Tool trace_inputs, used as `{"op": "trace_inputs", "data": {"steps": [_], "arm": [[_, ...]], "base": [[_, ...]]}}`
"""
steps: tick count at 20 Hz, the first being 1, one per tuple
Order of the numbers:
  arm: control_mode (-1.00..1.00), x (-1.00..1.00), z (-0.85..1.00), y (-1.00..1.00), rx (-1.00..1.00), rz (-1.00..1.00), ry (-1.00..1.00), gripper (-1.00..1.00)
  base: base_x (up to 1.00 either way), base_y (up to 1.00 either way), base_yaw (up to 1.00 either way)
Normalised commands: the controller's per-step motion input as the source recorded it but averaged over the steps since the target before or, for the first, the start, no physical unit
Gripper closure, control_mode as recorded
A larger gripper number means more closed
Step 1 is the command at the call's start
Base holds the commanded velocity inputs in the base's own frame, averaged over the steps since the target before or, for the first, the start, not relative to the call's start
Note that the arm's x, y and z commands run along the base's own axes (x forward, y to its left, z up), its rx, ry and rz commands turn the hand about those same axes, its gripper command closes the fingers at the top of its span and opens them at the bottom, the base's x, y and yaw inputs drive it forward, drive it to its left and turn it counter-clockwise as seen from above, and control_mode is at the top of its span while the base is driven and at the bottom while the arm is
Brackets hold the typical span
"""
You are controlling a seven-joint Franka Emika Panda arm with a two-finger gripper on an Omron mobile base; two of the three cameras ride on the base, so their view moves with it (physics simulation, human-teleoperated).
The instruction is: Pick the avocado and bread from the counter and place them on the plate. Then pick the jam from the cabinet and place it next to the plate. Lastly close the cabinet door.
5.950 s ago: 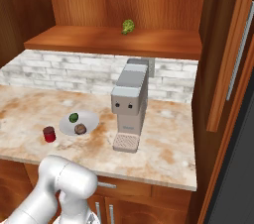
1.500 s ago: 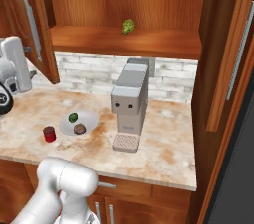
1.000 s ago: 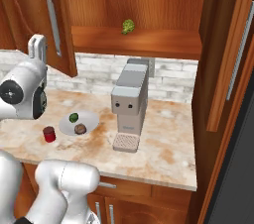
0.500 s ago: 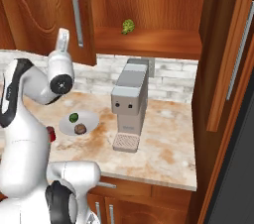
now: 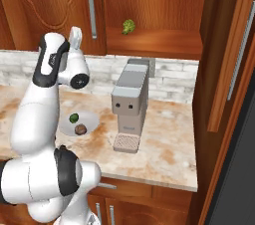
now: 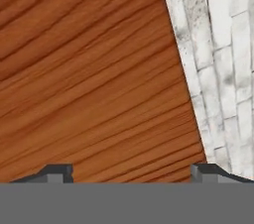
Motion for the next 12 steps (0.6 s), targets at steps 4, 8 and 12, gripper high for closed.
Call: {"op": "trace_inputs", "data": {"steps": [4, 8, 12], "arm": [[-1.0, 0.57, 0.18, 0.53, 0.0, -0.15, 0.0, -1.0], [-1.0, 0.17, 0.39, 0.46, 0.0, -0.11, 0.01, -1.0], [-1.0, -0.25, 0.63, -0.02, 0.04, 0.0, 0.07, -1.0]], "base": [[0.0, 0.0, 0.0], [0.0, 0.0, 0.0], [0.0, 0.0, 0.0]]}}
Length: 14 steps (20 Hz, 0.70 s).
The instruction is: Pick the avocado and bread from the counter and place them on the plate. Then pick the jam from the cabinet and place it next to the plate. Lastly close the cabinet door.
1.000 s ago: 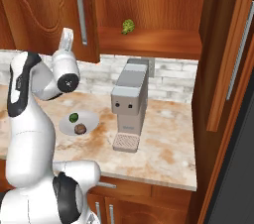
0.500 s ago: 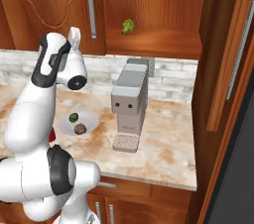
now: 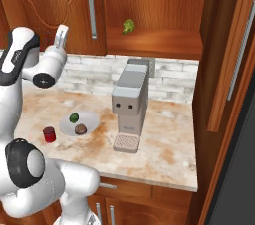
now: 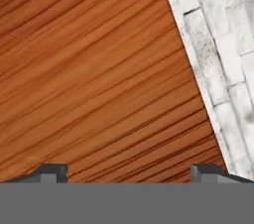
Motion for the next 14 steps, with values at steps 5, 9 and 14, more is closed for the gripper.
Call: {"op": "trace_inputs", "data": {"steps": [5, 9, 14], "arm": [[-1.0, -0.7, 0.62, -0.23, 0.1, 0.0, 0.0, -1.0], [-1.0, -0.95, 0.42, -0.39, 0.14, 0.0, 0.0, -1.0], [-1.0, -0.96, 0.53, -0.48, 0.18, 0.0, 0.02, -1.0]], "base": [[0.0, 0.0, 0.0], [0.0, 0.0, 0.0], [0.0, 0.0, 0.0]]}}
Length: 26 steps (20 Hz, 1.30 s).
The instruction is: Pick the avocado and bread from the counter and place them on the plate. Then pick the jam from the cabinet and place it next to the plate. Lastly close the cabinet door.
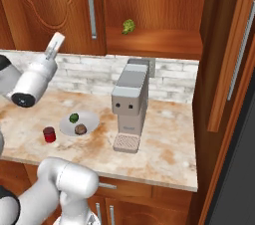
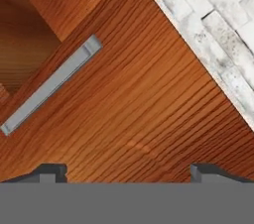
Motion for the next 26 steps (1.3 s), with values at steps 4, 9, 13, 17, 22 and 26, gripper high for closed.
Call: {"op": "trace_inputs", "data": {"steps": [4, 9, 13, 17, 22, 26], "arm": [[-1.0, -0.9, 0.71, -0.31, 0.09, -0.01, 0.27, -1.0], [-1.0, -0.66, 0.39, 0.05, -0.05, -0.06, 0.38, -1.0], [-1.0, -0.37, 0.23, 0.31, -0.22, 0.02, 0.38, -1.0], [-1.0, -0.81, 0.52, 0.24, -0.28, 0.0, 0.41, -1.0], [-1.0, -0.99, 0.73, 0.11, -0.23, 0.0, 0.44, -1.0], [-1.0, -0.88, 0.63, 0.02, -0.16, 0.0, 0.44, -1.0]], "base": [[0.0, 0.0, 0.0], [0.0, 0.0, 0.0], [0.0, 0.0, 0.0], [0.0, 0.0, 0.0], [0.0, 0.0, 0.0], [0.0, 0.0, 0.0]]}}
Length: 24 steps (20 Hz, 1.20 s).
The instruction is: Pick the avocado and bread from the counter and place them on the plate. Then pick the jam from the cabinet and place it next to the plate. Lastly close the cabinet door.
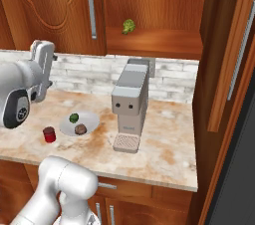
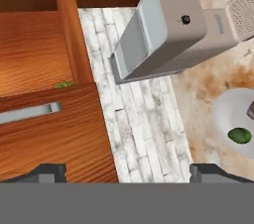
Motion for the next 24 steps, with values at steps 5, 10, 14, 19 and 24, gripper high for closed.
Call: {"op": "trace_inputs", "data": {"steps": [5, 10, 14, 19, 24], "arm": [[-1.0, -0.34, -0.03, -0.28, -0.06, 0.0, 0.21, -1.0], [-1.0, -0.14, -0.24, -0.71, 0.0, 0.1, 0.0, -1.0], [-1.0, -0.17, -0.23, -0.71, 0.0, 0.11, 0.0, -1.0], [-1.0, -0.15, -0.18, -0.46, 0.0, 0.05, 0.0, -1.0], [-1.0, -0.26, -0.12, -0.31, 0.0, 0.03, 0.0, -1.0]], "base": [[0.0, 0.0, 0.0], [0.0, 0.0, 0.0], [0.0, 0.0, 0.0], [0.0, 0.0, 0.0], [0.0, 0.0, 0.0]]}}
